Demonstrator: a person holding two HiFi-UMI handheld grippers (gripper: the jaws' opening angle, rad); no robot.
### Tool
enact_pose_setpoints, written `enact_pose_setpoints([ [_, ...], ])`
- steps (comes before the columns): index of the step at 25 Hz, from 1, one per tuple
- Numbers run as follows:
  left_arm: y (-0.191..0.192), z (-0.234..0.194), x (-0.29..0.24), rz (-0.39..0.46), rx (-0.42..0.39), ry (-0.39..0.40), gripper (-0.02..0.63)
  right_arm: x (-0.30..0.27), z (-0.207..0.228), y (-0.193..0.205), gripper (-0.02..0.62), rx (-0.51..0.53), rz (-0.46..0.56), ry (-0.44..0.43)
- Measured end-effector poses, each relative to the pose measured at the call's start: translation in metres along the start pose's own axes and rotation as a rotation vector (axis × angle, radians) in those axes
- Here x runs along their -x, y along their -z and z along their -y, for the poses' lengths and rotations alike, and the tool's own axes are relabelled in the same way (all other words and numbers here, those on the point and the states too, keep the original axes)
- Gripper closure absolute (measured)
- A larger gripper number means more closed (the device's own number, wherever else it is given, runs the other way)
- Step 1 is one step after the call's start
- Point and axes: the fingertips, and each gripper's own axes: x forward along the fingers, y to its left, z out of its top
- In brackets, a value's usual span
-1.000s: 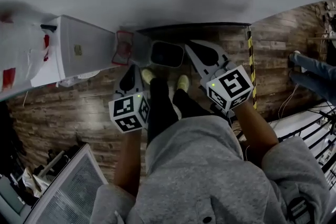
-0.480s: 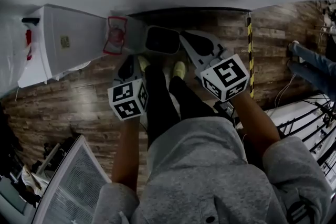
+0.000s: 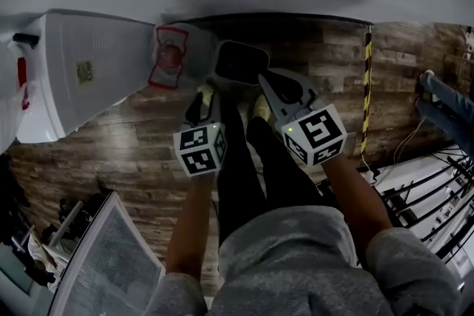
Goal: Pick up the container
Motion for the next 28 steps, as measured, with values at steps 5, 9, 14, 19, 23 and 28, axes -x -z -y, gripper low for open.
enact_pose_setpoints([
  [5,0.032,-0.024,-0.050,-0.069,0.042,-0.005,0.443,-0.045,-0.002,0.037,0.569,0.015,-0.069,0.007],
  [9,0.061,-0.049,-0.110,-0.136,0.044,-0.012,0.433,-0.087,0.004,0.074,0.569,-0.038,-0.131,-0.012],
  [14,0.092,-0.069,-0.173,-0.174,0.087,-0.029,0.431,-0.131,0.015,0.122,0.569,-0.079,-0.181,-0.018],
  [19,0.139,-0.070,-0.224,-0.220,0.110,-0.019,0.431,-0.156,0.027,0.168,0.569,-0.139,-0.199,-0.009],
  [23,0.171,-0.081,-0.267,-0.256,0.108,-0.028,0.410,-0.172,0.037,0.202,0.569,-0.190,-0.208,0.004],
  [28,0.196,-0.101,-0.302,-0.273,0.194,-0.080,0.402,-0.182,0.040,0.231,0.569,-0.231,-0.222,0.004],
])
